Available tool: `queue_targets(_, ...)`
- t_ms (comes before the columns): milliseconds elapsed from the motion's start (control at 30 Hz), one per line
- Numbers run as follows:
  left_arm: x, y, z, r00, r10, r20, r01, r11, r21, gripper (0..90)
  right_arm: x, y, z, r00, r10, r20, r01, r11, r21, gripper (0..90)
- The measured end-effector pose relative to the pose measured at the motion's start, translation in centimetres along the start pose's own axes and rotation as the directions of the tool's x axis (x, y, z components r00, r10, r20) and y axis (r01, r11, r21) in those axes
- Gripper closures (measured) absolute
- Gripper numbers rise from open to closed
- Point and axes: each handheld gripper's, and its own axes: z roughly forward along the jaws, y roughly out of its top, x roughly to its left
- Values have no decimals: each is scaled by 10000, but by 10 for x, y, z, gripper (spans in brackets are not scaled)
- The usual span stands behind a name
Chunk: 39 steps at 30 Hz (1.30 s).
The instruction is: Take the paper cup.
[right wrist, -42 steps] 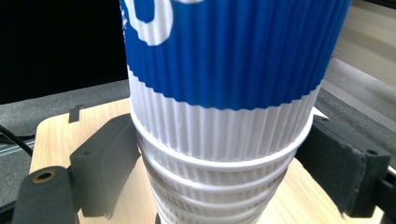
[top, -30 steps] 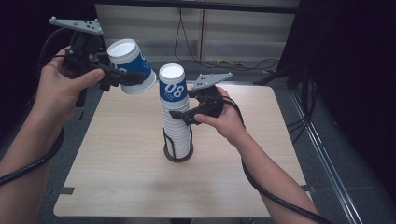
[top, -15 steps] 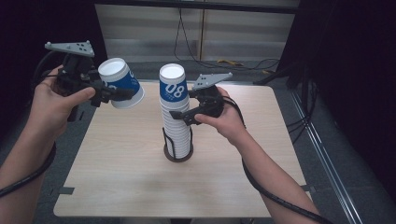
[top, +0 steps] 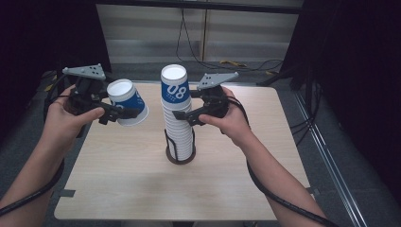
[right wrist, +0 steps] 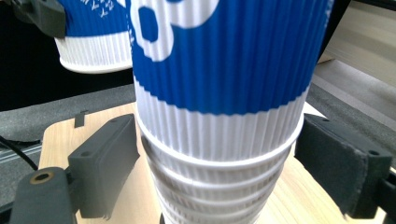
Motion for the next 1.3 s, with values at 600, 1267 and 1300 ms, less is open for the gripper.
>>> queue_targets(600, -8, -28, 23, 9994, 35, 339, -49, 9991, 431, 231, -3, -16, -15, 9999, 167, 21, -168, 9998, 104, 126)
queue_targets(1267, -16, -60, 39, 9986, -14, 530, -29, 9968, 797, 231, -1, -53, -31, 9997, 246, -33, -245, 9992, 328, 126)
queue_targets(1300, -16, -61, 40, 9985, -21, 554, -25, 9966, 827, 231, -1, -55, -31, 9997, 245, -1, -245, 9990, 380, 126)
